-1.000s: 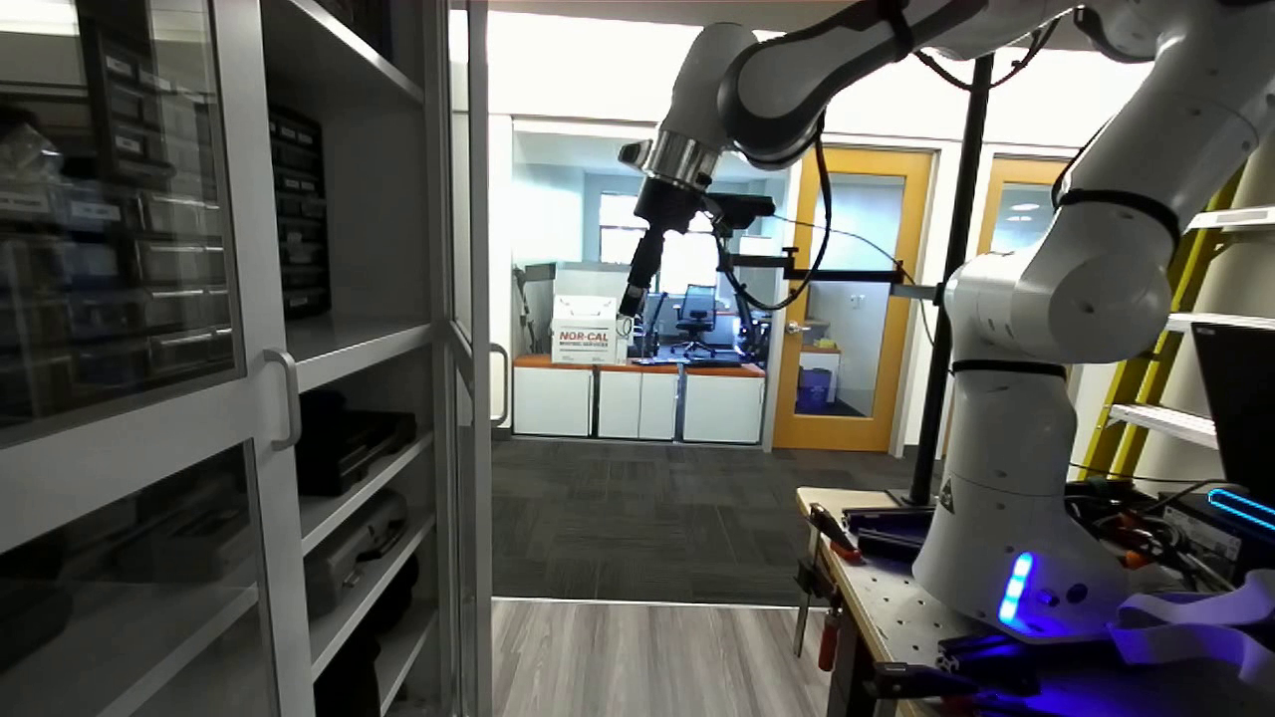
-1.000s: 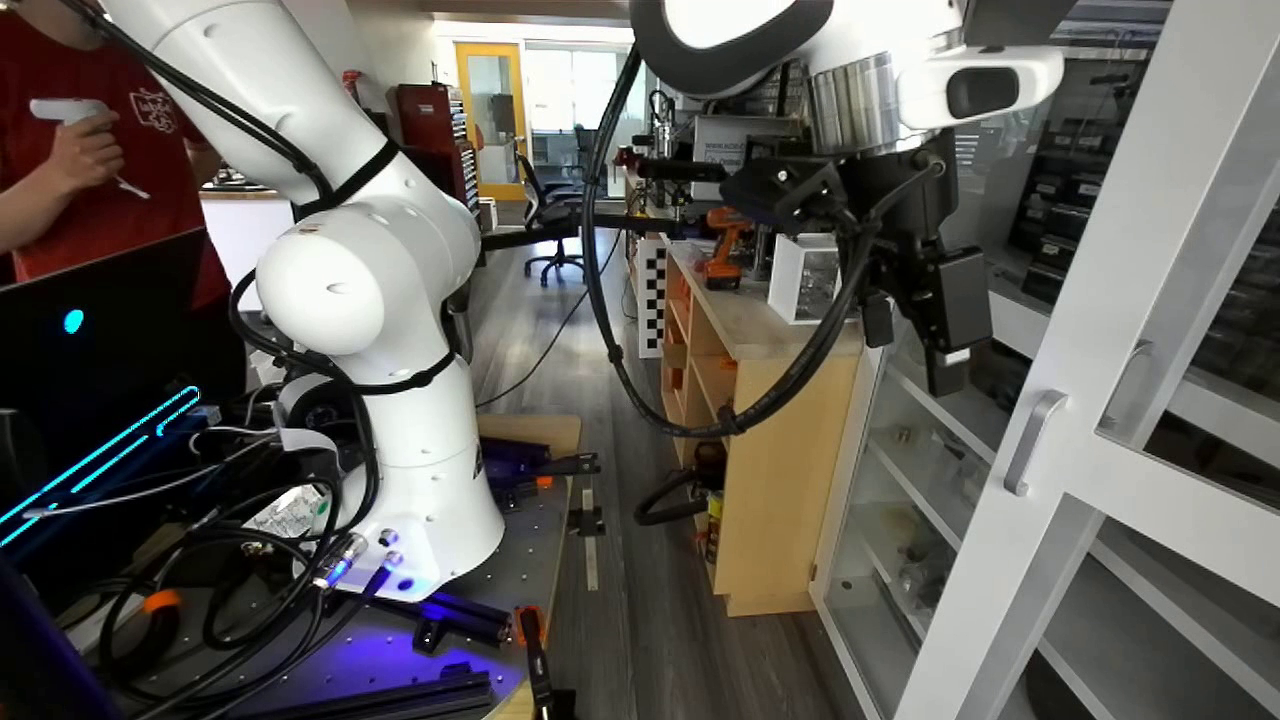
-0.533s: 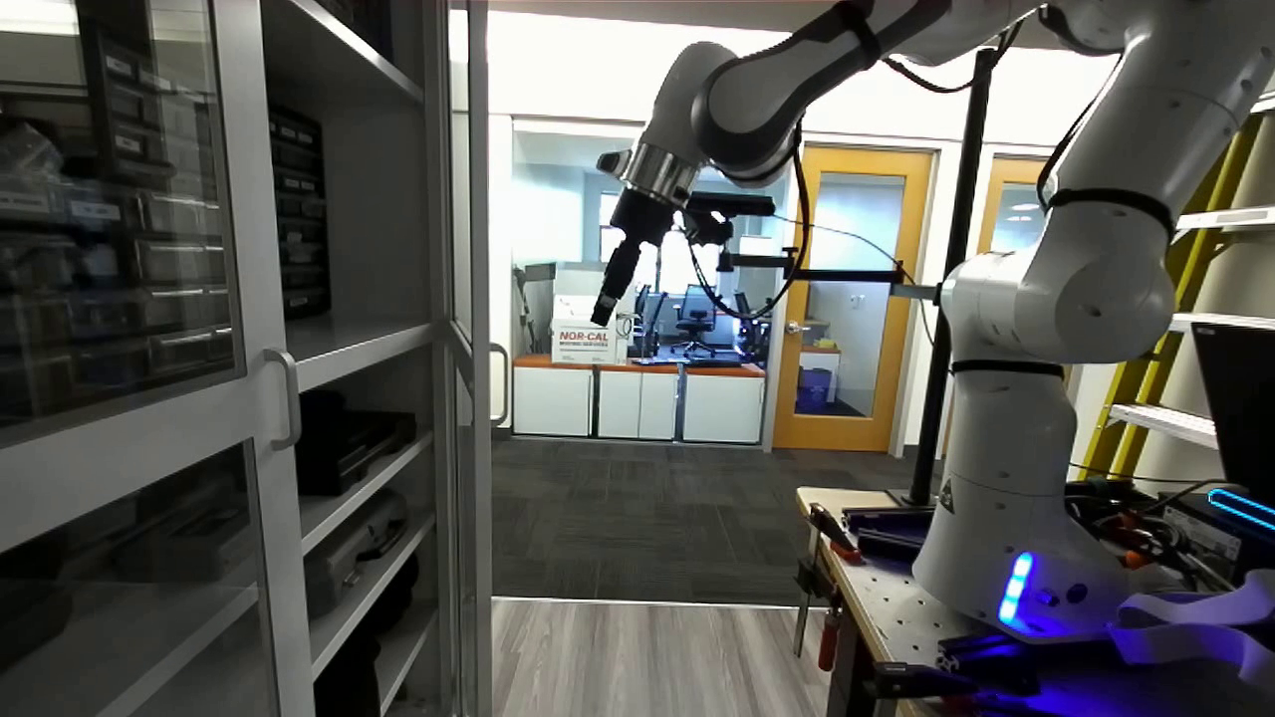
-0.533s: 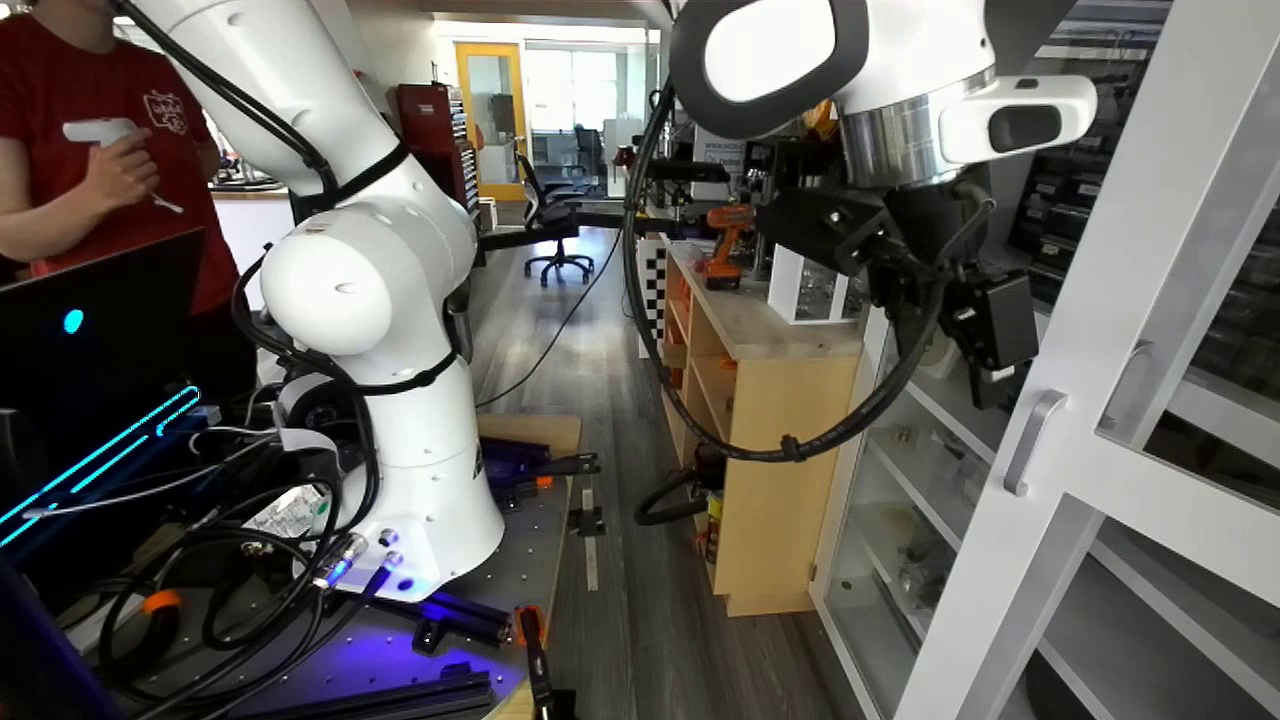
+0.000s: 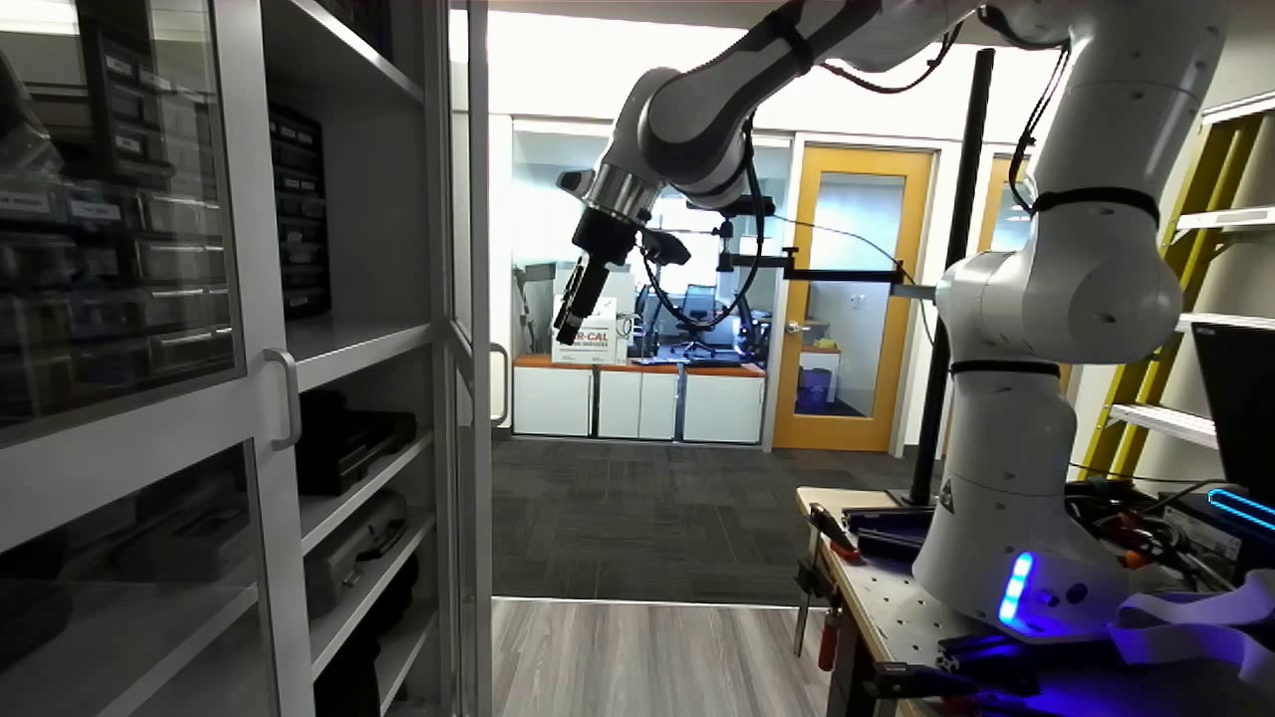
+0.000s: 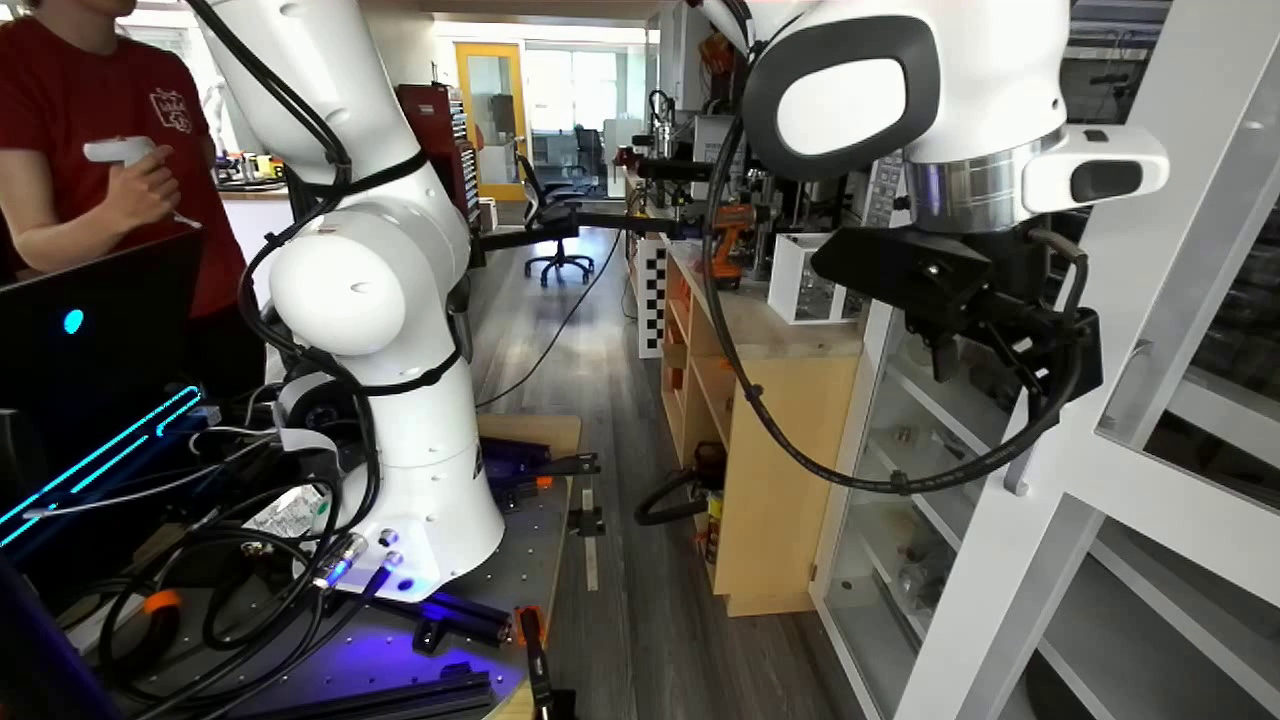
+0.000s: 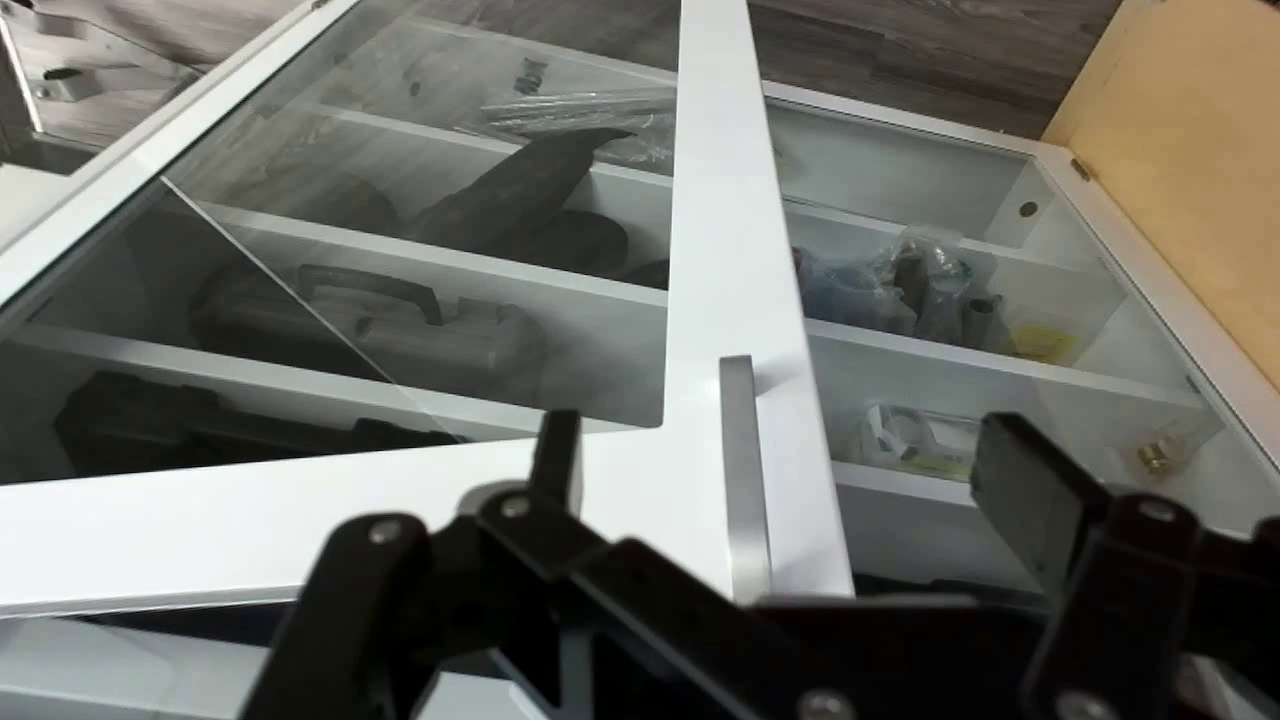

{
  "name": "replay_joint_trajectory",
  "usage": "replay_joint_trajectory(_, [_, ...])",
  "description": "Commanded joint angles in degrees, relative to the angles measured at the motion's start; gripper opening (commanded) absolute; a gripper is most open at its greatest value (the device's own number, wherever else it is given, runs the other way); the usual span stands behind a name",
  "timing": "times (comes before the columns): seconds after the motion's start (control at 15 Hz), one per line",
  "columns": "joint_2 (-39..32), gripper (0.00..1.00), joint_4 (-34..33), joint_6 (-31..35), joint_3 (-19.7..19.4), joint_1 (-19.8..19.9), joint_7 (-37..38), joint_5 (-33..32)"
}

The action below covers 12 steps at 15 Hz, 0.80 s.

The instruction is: Close the cabinet door

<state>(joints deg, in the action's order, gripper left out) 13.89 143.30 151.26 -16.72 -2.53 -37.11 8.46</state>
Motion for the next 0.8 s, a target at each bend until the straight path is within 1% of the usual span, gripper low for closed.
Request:
replay_joint_trajectory(0.0, [-4.37, 1.00, -4.04, 0.29, -0.95, -1.03, -8.46, 6.66])
replay_joint_trajectory(0.27, [-7.38, 1.00, -6.33, 0.04, 0.24, 0.18, -16.36, 14.14])
replay_joint_trajectory(0.53, [-9.06, 1.00, -7.19, -0.43, 1.23, 1.58, -22.64, 20.47])
replay_joint_trajectory(0.6, [-9.50, 1.00, -7.26, -0.18, -0.66, -0.23, -24.14, 21.89])
replay_joint_trajectory(0.73, [-10.54, 1.00, -7.59, -0.18, -0.69, -0.15, -26.61, 24.54])
